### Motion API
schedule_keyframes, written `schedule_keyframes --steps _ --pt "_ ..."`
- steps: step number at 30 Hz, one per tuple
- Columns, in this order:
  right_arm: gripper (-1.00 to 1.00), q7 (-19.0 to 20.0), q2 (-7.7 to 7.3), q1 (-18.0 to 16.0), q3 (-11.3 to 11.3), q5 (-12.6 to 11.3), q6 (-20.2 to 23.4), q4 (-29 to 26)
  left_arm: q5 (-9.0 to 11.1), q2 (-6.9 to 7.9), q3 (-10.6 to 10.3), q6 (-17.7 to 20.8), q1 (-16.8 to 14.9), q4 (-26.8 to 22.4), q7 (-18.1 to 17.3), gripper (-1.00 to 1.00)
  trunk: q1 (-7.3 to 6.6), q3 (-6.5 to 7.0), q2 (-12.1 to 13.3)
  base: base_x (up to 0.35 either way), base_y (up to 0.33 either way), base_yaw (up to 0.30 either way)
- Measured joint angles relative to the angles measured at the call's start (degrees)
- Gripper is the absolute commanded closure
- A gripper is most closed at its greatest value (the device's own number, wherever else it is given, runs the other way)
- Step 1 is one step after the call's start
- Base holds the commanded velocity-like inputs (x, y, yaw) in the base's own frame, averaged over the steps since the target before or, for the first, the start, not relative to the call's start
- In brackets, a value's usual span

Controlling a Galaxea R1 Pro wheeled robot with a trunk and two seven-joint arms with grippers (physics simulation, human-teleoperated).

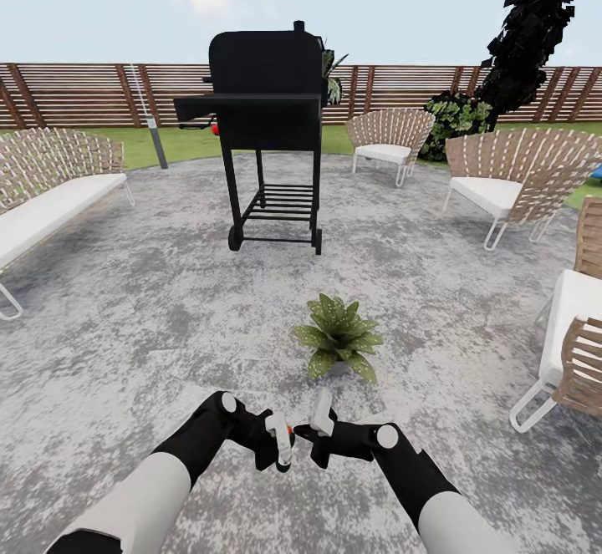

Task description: Pick up the pesticide atomizer in the garden and spray insectifuge to fully cover both potted plants in the garden.

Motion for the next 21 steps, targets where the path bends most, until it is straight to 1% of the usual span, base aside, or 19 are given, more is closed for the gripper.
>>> schedule_keyframes --steps 7,8,10,11,12,14,16,21 --pt "1.00 0.00 0.00 0.01 0.00 0.00 0.00 0.01 -0.24 0.15 -0.26 0.07 0.00 0.12 0.25 1.00 0.00 0.00 0.00 0.000 0.000 0.000" --pt "1.00 0.00 0.00 -0.01 0.00 0.00 0.00 0.01 -0.40 0.41 -0.46 0.11 0.00 0.18 0.42 1.00 0.00 0.00 0.00 0.000 0.000 0.000" --pt "1.00 0.00 0.00 0.00 0.00 0.00 0.00 0.01 -0.71 1.46 -0.46 0.14 0.01 1.23 0.55 1.00 0.00 0.00 0.00 0.000 0.000 0.000" --pt "1.00 0.00 0.00 0.00 0.00 0.00 0.00 0.01 -1.03 2.58 -0.48 0.15 0.01 2.45 0.58 1.00 0.00 0.00 0.00 0.000 0.000 0.000" --pt "1.00 0.00 0.00 -0.01 0.00 0.00 0.00 0.01 -1.19 4.00 -0.52 0.16 0.00 3.23 0.60 1.00 0.00 0.00 0.00 0.000 0.000 0.000" --pt "1.00 0.00 0.00 -0.01 0.00 0.00 0.00 0.01 -1.21 6.66 -0.48 0.14 -0.01 3.91 0.61 1.00 0.00 0.00 0.00 0.000 0.000 0.000" --pt "1.00 0.00 0.00 -0.01 0.04 0.00 -0.01 0.05 -1.28 8.96 -0.25 0.07 -0.01 4.11 0.57 1.00 0.00 0.00 0.00 0.000 0.000 0.000" --pt "1.00 0.00 -0.13 0.00 0.09 0.08 0.00 0.13 -1.11 12.45 -0.14 0.01 0.05 4.48 0.61 1.00 0.00 0.00 0.00 0.000 0.000 0.000"
